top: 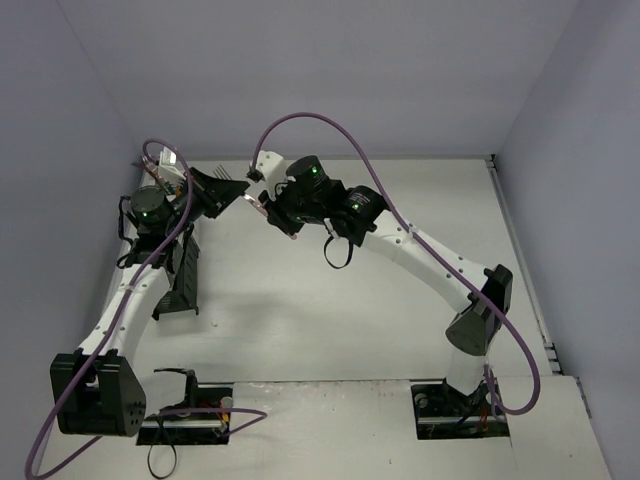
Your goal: Sort the eating utensils into containers
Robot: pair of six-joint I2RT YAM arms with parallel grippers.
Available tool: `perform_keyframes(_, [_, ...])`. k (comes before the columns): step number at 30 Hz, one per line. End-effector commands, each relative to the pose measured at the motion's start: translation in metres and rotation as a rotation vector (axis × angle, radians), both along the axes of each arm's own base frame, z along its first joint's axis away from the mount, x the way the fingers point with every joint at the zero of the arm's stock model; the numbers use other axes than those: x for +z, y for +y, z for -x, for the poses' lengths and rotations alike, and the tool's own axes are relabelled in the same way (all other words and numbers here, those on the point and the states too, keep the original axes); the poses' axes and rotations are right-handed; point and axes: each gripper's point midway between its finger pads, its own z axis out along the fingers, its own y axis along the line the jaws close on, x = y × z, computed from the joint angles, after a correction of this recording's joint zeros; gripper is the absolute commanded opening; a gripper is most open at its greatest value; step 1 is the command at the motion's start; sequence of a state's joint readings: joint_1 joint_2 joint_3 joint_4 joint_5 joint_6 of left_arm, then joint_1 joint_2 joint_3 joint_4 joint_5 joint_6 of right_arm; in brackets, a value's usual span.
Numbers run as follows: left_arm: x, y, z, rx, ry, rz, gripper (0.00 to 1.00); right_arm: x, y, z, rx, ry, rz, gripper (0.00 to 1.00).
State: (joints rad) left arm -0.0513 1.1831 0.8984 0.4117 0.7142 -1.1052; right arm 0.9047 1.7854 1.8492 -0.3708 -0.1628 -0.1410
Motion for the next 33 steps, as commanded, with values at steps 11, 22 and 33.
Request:
perform_keyframes(11, [0.068,0.044,0.001,0.098,-0.251,-0.133,0.0,0.096,-0.04,-0.011,-0.133,-0.22,-0.127,1.0])
perform_keyframes(22, [0.14,0.188,-0.073,0.43,-0.382,-0.617,0.0,0.082,-0.101,-0.05,-0.273,-0.172,-0.124,1.0])
perform_keyframes(33, [0.085,0.251,-0.142,0.467,-0.251,-0.84,0.0,0.053,-0.103,-0.062,-0.296,-0.127,-0.076,1.0])
